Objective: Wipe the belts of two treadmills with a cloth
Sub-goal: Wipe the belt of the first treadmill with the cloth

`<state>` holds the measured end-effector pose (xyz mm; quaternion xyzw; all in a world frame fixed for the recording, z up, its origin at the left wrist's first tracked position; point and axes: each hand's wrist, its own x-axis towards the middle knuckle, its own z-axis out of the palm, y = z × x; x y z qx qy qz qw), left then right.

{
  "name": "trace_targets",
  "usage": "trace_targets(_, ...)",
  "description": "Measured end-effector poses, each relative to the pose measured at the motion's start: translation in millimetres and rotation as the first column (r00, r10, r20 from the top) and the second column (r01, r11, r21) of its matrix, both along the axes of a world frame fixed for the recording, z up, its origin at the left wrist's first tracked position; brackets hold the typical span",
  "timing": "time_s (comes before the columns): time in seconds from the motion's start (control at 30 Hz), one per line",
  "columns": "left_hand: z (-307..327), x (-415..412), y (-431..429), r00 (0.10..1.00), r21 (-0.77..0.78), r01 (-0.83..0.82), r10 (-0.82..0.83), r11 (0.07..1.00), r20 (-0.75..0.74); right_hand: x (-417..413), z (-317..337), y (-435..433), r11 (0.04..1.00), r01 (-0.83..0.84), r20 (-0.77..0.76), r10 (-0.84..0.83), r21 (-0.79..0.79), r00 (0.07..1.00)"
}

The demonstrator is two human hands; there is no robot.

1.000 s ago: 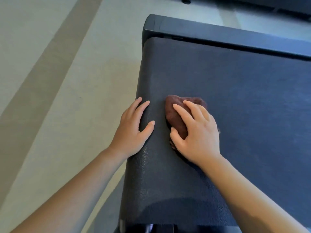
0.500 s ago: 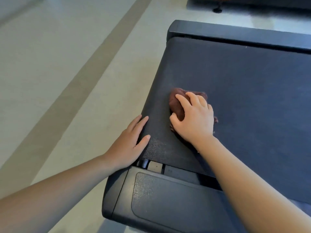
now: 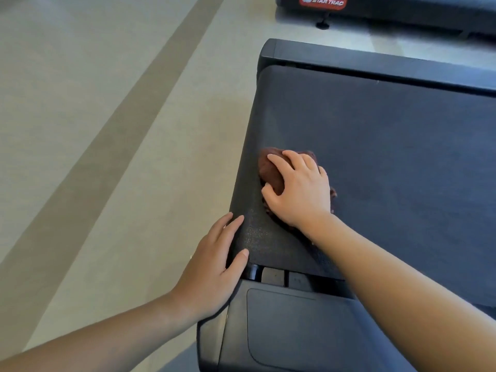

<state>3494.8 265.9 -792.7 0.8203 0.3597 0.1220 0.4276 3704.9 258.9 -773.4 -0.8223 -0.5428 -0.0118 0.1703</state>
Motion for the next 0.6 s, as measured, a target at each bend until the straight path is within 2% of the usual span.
trace_targets(0.17, -8, -3, 2, 0.999, -0.009, -0.004, 0.004, 1.0, 0.036, 29, 1, 87, 0.997, 0.068, 0.003, -0.068, -0.03, 0.998)
trace_targets(0.27, -9, -2, 4, 0.999, 0.007, 0.005, -0.005, 1.0, 0.042, 38, 2, 110, 0.994, 0.086, 0.009, -0.086, -0.061, 0.996)
trace_targets(0.4, -8, -2, 3, 0.999, -0.003, 0.0, 0.0, 1.0, 0.037, 22, 2, 77, 0.998, 0.03, -0.012, -0.031, -0.058, 0.999)
trace_targets(0.53, -8, -2, 5, 0.997, -0.025, -0.038, 0.039, 0.999, 0.068, -8, -3, 4, 0.999, -0.029, -0.002, 0.029, 0.039, 1.0)
trace_targets(0.6, -6, -2, 7, 0.999, 0.056, 0.0, -0.002, 0.998, 0.033, -19, -6, -31, 0.996, -0.048, 0.015, 0.047, 0.074, 0.999)
